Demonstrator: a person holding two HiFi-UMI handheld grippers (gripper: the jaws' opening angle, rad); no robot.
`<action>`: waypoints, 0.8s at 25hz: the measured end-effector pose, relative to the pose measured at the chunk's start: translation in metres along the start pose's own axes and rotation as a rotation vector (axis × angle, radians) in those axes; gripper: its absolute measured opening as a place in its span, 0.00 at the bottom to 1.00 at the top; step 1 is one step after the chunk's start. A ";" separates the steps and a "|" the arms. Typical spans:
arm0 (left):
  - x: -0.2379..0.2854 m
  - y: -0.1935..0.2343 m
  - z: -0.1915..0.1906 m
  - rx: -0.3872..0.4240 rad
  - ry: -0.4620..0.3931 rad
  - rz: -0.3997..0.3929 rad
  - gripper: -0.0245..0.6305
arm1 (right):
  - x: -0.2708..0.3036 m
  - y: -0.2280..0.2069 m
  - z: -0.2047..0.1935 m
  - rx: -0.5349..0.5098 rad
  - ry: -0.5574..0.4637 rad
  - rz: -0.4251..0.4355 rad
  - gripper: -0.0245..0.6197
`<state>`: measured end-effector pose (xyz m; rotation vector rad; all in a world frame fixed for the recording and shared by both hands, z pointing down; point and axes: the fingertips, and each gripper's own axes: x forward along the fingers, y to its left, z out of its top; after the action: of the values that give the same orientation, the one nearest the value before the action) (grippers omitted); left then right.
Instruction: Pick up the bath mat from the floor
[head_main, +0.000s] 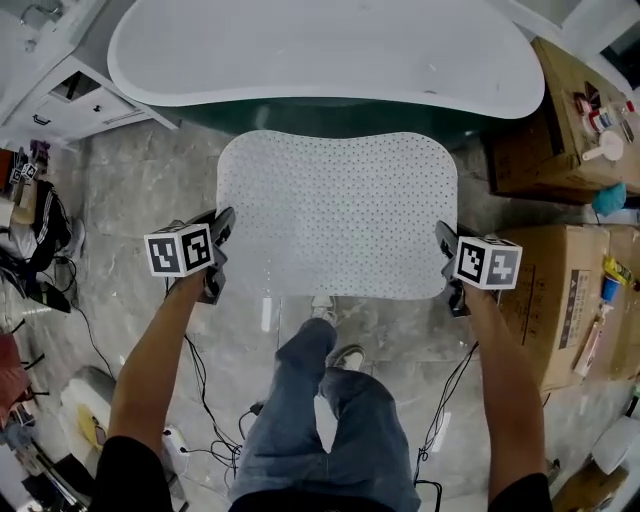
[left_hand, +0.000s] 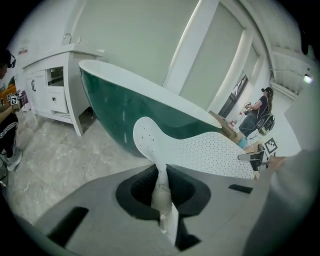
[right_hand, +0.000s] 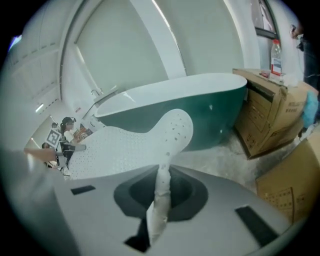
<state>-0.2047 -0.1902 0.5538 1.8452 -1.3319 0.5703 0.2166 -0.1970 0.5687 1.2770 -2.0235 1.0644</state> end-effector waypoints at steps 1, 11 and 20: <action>-0.012 -0.005 0.007 0.004 -0.007 0.001 0.09 | -0.012 0.006 0.006 -0.005 -0.008 0.002 0.07; -0.113 -0.052 0.082 0.056 -0.112 -0.008 0.09 | -0.122 0.051 0.067 -0.038 -0.139 -0.003 0.07; -0.185 -0.077 0.153 0.121 -0.215 -0.011 0.09 | -0.190 0.090 0.127 -0.072 -0.258 -0.023 0.07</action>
<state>-0.2102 -0.1922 0.3019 2.0583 -1.4533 0.4661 0.2130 -0.1852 0.3236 1.4580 -2.2073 0.8435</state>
